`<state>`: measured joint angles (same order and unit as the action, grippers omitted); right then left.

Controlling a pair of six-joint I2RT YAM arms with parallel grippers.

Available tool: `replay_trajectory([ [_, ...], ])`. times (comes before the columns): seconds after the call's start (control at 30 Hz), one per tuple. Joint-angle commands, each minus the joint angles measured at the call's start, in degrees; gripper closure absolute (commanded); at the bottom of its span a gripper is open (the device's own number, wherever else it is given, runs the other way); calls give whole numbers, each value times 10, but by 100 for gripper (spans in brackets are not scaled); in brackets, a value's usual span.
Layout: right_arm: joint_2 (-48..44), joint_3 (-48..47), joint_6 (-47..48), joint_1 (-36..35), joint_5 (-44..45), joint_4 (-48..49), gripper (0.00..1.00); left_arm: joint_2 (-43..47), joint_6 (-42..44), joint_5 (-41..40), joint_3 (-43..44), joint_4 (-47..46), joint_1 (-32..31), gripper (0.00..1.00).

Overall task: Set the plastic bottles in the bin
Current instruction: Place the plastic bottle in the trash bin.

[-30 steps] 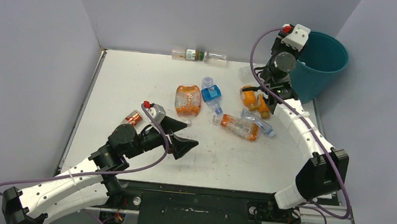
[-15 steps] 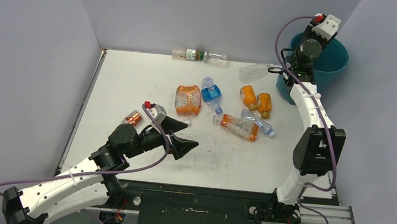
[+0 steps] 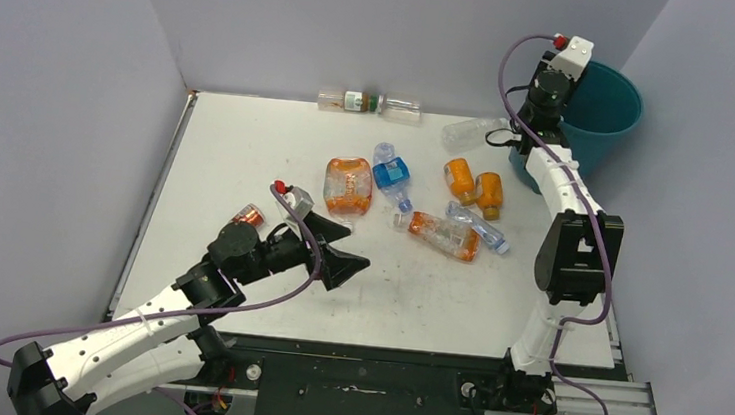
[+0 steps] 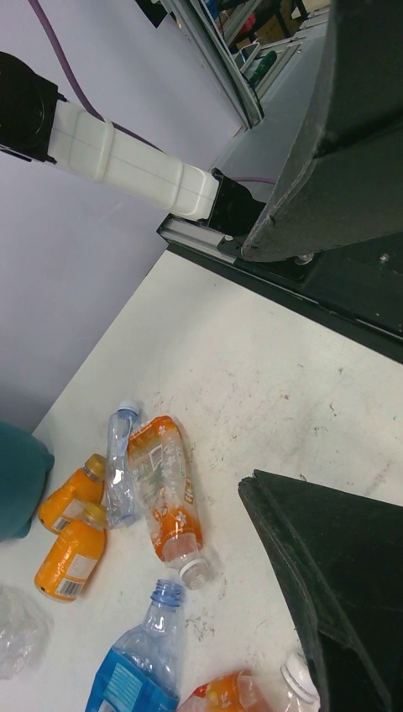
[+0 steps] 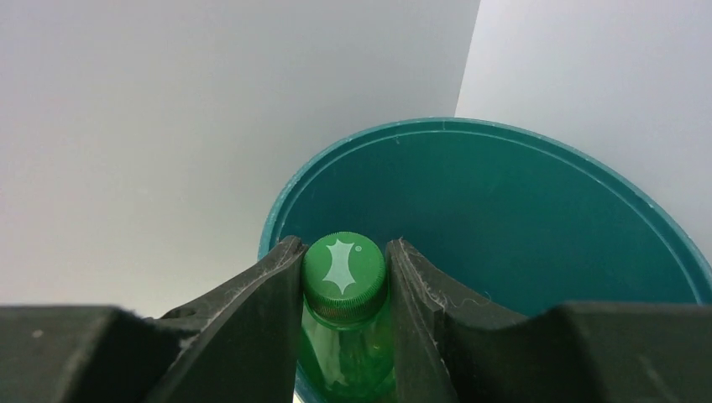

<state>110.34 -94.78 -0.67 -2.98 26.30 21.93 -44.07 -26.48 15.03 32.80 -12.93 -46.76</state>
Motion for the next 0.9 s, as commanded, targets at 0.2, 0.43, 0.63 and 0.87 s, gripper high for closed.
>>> replay_trajectory([
  [0.2, -14, -50, -32, -2, -31, -58, 27, 3, -9, 16, 3, -39, 4, 4],
  [0.43, -59, -40, -66, -6, -46, -60, 19, 3, -10, 12, 3, -38, 5, 4],
  [0.63, -146, 20, -114, -56, -75, -46, 15, 8, -19, -13, 6, -25, 5, 4],
  [0.87, -276, 137, -151, -162, -126, -76, 6, 37, -23, -151, 9, 23, 5, 4],
])
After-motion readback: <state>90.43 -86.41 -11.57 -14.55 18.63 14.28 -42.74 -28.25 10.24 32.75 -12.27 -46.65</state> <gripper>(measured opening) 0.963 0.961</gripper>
